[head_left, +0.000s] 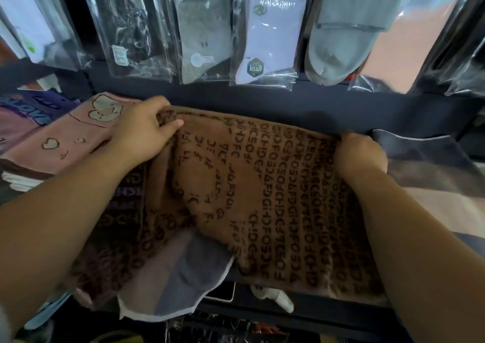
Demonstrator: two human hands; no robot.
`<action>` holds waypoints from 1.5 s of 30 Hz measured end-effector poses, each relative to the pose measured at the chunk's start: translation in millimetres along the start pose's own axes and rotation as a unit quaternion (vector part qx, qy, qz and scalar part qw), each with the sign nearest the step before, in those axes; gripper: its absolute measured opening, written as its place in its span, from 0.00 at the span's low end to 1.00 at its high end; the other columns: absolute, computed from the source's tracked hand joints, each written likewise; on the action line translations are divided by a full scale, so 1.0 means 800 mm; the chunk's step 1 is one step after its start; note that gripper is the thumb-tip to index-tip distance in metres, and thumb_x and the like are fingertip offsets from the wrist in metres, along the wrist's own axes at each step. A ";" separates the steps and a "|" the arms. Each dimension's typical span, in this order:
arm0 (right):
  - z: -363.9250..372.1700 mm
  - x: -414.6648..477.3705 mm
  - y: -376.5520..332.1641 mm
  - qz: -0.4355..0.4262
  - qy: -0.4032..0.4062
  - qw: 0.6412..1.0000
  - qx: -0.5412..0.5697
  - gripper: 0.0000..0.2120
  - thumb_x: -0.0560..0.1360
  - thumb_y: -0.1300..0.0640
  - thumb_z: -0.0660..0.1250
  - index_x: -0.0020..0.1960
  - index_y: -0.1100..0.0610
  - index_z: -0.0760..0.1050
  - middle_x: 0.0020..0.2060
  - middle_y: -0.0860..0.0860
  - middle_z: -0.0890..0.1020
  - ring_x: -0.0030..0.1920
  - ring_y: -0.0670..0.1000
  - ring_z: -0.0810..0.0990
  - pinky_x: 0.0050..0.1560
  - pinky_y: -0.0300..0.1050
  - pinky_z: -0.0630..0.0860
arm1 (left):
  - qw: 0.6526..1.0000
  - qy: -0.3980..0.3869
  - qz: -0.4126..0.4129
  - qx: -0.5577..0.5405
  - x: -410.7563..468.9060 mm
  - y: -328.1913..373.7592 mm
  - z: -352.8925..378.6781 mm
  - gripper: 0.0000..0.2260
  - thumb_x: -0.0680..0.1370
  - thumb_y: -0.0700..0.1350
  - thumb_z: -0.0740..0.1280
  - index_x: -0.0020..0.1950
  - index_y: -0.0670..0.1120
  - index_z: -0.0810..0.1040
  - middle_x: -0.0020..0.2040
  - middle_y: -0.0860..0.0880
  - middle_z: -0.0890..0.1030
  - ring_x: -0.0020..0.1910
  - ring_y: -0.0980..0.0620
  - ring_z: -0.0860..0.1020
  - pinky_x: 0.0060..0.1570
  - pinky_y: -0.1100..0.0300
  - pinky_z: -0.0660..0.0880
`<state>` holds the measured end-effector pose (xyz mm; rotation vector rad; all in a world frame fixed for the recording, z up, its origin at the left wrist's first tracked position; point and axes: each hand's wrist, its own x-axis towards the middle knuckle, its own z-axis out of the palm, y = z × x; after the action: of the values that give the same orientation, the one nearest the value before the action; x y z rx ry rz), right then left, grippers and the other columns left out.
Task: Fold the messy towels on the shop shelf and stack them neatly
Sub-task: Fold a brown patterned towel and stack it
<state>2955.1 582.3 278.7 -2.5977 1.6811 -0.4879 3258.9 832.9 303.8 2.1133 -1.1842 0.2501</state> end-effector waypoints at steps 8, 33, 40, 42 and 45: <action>0.056 -0.069 -0.056 -0.151 0.014 0.988 -0.014 0.29 0.77 0.39 0.63 0.75 0.43 0.63 0.74 0.58 0.64 0.74 0.64 0.61 0.72 0.69 0.57 | 0.975 -0.174 -0.034 0.132 0.005 -0.012 0.058 0.23 0.75 0.59 0.71 0.64 0.49 0.72 0.60 0.44 0.79 0.59 0.40 0.76 0.54 0.49 0.74; 0.093 -0.130 -0.078 -0.220 -0.166 0.959 0.058 0.38 0.73 0.23 0.40 0.79 0.34 0.35 0.82 0.52 0.39 0.81 0.57 0.38 0.77 0.69 0.40 | 0.970 -0.083 -0.130 0.185 -0.283 -0.086 -0.044 0.38 0.68 0.67 0.63 0.73 0.48 0.73 0.71 0.43 0.73 0.66 0.35 0.73 0.63 0.35 0.73; 0.086 -0.175 -0.137 -0.441 -0.244 0.858 0.096 0.30 0.75 0.25 0.41 0.75 0.25 0.37 0.79 0.39 0.34 0.78 0.48 0.29 0.77 0.59 0.31 | 0.968 -0.038 -0.120 0.218 -0.254 -0.102 -0.044 0.22 0.71 0.43 0.74 0.66 0.50 0.80 0.64 0.43 0.78 0.58 0.34 0.76 0.57 0.39 0.75; 0.097 -0.177 -0.134 -0.444 -0.261 0.854 0.073 0.30 0.74 0.25 0.40 0.75 0.24 0.42 0.80 0.39 0.39 0.78 0.47 0.30 0.77 0.58 0.30 | 0.975 -0.005 -0.108 0.197 -0.244 -0.105 -0.047 0.14 0.74 0.44 0.68 0.59 0.49 0.84 0.58 0.45 0.81 0.54 0.37 0.78 0.54 0.43 0.77; 0.092 -0.173 -0.135 -0.407 -0.269 0.861 0.145 0.36 0.68 0.18 0.38 0.73 0.25 0.57 0.81 0.39 0.52 0.80 0.45 0.39 0.78 0.56 0.35 | 0.986 0.027 -0.135 0.090 -0.226 -0.086 -0.060 0.10 0.80 0.41 0.63 0.56 0.47 0.83 0.47 0.46 0.83 0.46 0.44 0.80 0.46 0.51 0.76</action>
<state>3018.5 740.0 192.7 -2.7132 0.2799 0.0262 3220.1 1010.2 221.2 2.3798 -0.8579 0.2959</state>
